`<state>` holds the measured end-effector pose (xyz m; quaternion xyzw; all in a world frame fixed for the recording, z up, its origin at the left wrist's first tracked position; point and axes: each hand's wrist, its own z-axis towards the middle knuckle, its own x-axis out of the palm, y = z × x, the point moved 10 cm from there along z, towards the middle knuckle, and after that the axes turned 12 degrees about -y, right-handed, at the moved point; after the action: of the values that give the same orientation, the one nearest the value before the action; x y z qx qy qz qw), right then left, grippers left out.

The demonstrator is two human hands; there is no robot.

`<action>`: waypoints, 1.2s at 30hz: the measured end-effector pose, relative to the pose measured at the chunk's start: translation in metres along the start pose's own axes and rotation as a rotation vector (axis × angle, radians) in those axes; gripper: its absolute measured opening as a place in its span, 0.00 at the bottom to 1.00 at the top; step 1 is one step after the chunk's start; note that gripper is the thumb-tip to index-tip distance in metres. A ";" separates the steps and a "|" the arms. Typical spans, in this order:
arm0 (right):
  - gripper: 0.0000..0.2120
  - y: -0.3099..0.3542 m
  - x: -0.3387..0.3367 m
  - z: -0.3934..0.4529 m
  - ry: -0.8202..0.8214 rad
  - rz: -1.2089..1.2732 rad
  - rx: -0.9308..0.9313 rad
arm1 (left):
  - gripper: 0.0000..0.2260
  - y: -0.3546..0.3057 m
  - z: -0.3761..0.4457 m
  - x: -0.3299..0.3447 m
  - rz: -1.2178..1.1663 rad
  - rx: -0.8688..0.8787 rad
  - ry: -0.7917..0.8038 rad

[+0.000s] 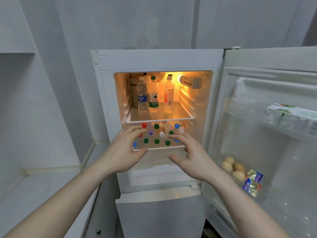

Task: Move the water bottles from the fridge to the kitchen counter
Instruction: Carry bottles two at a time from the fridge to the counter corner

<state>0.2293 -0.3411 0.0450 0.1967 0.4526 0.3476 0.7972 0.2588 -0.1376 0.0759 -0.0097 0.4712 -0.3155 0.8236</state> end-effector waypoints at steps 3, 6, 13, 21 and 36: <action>0.27 -0.021 0.000 0.051 -0.012 0.009 -0.005 | 0.28 0.010 0.052 0.024 0.025 -0.029 -0.006; 0.27 -0.043 0.003 0.096 -0.027 0.023 0.023 | 0.27 0.020 0.095 0.046 0.007 -0.076 -0.011; 0.29 -0.077 0.021 0.175 -0.081 0.100 0.065 | 0.30 0.059 0.171 0.076 -0.011 -0.200 -0.018; 0.33 -0.088 0.049 0.246 -0.148 0.099 0.071 | 0.34 0.103 0.247 0.084 -0.028 -0.266 -0.096; 0.40 -0.081 0.102 0.399 -0.256 -0.056 0.047 | 0.10 0.150 0.353 0.091 0.074 -0.377 -0.261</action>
<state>0.6377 -0.3205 0.1390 0.2456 0.3606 0.2868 0.8529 0.6439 -0.1647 0.1553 -0.1868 0.4115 -0.1874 0.8722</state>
